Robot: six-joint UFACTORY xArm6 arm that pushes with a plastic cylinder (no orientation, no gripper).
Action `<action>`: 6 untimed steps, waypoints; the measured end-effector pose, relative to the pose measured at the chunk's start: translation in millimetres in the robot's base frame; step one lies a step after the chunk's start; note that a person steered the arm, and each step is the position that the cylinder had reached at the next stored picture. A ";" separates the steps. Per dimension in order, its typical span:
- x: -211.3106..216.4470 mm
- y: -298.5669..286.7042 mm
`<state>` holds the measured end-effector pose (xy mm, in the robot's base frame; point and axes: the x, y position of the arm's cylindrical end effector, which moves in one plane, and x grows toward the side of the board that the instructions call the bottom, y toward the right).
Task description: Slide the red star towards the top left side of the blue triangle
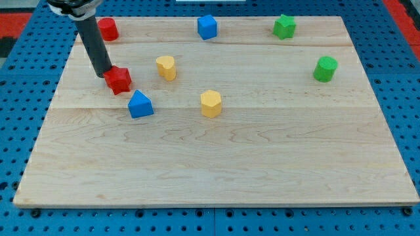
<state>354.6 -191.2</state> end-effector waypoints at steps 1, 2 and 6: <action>-33.8 12.2; 1.5 35.0; 71.4 59.9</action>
